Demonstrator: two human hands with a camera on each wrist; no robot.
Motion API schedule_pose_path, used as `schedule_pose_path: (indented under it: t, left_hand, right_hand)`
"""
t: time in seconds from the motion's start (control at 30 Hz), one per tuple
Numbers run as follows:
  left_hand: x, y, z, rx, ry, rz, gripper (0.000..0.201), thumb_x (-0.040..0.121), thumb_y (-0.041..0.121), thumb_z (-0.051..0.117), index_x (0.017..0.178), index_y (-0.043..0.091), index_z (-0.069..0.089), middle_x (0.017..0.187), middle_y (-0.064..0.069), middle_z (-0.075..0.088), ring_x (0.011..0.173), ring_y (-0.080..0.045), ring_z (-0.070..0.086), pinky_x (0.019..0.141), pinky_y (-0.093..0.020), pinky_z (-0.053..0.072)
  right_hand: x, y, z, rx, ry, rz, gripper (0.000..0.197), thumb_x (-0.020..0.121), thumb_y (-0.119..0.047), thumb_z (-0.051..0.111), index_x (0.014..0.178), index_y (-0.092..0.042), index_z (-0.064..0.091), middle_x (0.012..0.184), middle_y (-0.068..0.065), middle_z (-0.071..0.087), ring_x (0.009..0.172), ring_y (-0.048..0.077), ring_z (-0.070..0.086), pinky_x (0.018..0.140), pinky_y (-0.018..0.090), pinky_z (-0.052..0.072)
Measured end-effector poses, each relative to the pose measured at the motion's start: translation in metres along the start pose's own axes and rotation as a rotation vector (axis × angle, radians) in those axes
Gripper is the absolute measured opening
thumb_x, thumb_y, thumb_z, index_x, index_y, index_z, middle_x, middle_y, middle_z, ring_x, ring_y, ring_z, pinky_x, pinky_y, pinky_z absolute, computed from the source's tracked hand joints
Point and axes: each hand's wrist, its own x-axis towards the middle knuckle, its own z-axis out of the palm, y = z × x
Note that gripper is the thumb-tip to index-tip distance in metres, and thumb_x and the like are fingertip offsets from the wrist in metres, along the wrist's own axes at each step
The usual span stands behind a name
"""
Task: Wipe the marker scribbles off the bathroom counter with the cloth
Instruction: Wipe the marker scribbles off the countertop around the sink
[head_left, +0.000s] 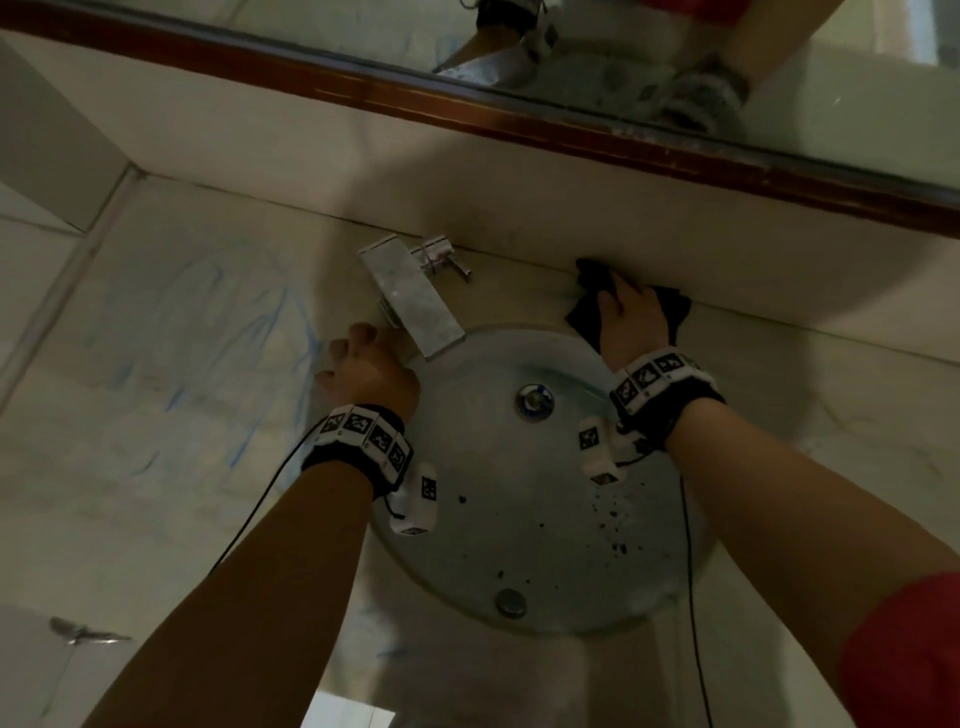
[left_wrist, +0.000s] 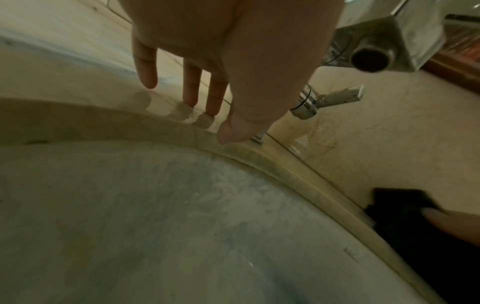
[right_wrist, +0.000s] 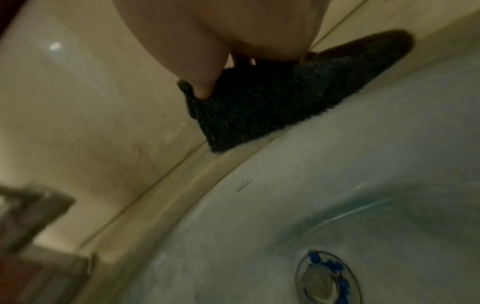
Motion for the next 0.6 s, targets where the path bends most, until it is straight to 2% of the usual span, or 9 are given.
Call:
schedule_pose_path:
  t: [0.1,0.17,0.23,0.33,0.43,0.53,0.6]
  left_hand:
    - [0.0,-0.002,0.0,0.013,-0.001,0.009,0.057,0.081,0.017,0.055,0.135,0.032,0.048,0.139,-0.002,0.04,0.125,-0.031,0.034,0.095,-0.052,0.032]
    - [0.001,-0.002,0.0,0.018,-0.016,0.013,0.057,0.081,0.017,0.055,0.135,0.032,0.047,0.139,-0.002,0.039,0.125,-0.032,0.034,0.093,-0.051,0.033]
    - [0.002,-0.002,-0.001,0.03,-0.028,0.009,0.057,0.08,0.017,0.055,0.134,0.031,0.046,0.138,-0.002,0.038,0.124,-0.032,0.034,0.092,-0.05,0.033]
    - [0.003,-0.002,-0.002,0.047,-0.045,0.004,0.057,0.081,0.018,0.055,0.136,0.03,0.045,0.138,-0.002,0.037,0.125,-0.033,0.033,0.093,-0.053,0.033]
    - [0.001,-0.001,-0.004,0.044,-0.063,0.004,0.058,0.083,0.018,0.054,0.138,0.032,0.042,0.14,-0.002,0.035,0.128,-0.033,0.031,0.096,-0.056,0.032]
    - [-0.001,0.0,-0.005,0.061,-0.075,0.001,0.059,0.083,0.019,0.054,0.139,0.033,0.041,0.141,-0.001,0.033,0.128,-0.032,0.03,0.096,-0.055,0.033]
    - [-0.001,0.0,-0.006,0.06,-0.097,-0.001,0.059,0.083,0.02,0.054,0.14,0.032,0.041,0.142,-0.001,0.032,0.128,-0.031,0.031,0.096,-0.054,0.033]
  right_hand:
    - [0.002,-0.004,0.014,-0.265,-0.093,0.008,0.046,0.105,-0.034,0.029,0.15,-0.026,0.032,0.157,0.011,0.025,0.144,0.037,0.021,0.116,0.053,0.021]
    - [-0.004,-0.007,0.016,-0.436,-0.148,-0.012,0.045,0.105,-0.033,0.026,0.15,-0.03,0.031,0.16,0.004,0.019,0.146,0.036,0.013,0.116,0.058,0.016]
    - [-0.01,-0.011,0.017,-0.496,-0.201,-0.102,0.044,0.105,-0.031,0.027,0.148,-0.03,0.034,0.161,0.0,0.018,0.147,0.033,0.011,0.115,0.06,0.014]
    - [-0.026,-0.008,0.013,-0.503,-0.3,-0.256,0.045,0.104,-0.023,0.032,0.149,-0.019,0.035,0.159,0.003,0.024,0.148,0.029,0.013,0.117,0.056,0.014]
    - [-0.045,-0.004,-0.001,-0.464,-0.351,-0.344,0.044,0.105,-0.016,0.034,0.148,-0.012,0.034,0.157,0.009,0.028,0.148,0.026,0.017,0.119,0.047,0.014]
    - [-0.058,-0.001,-0.015,-0.411,-0.419,-0.318,0.042,0.106,-0.019,0.033,0.147,-0.013,0.038,0.157,0.013,0.028,0.146,0.026,0.023,0.118,0.036,0.018]
    - [-0.065,-0.001,-0.024,-0.21,-0.374,-0.211,0.04,0.106,-0.023,0.035,0.144,-0.014,0.042,0.153,0.013,0.034,0.141,0.028,0.033,0.111,0.028,0.025]
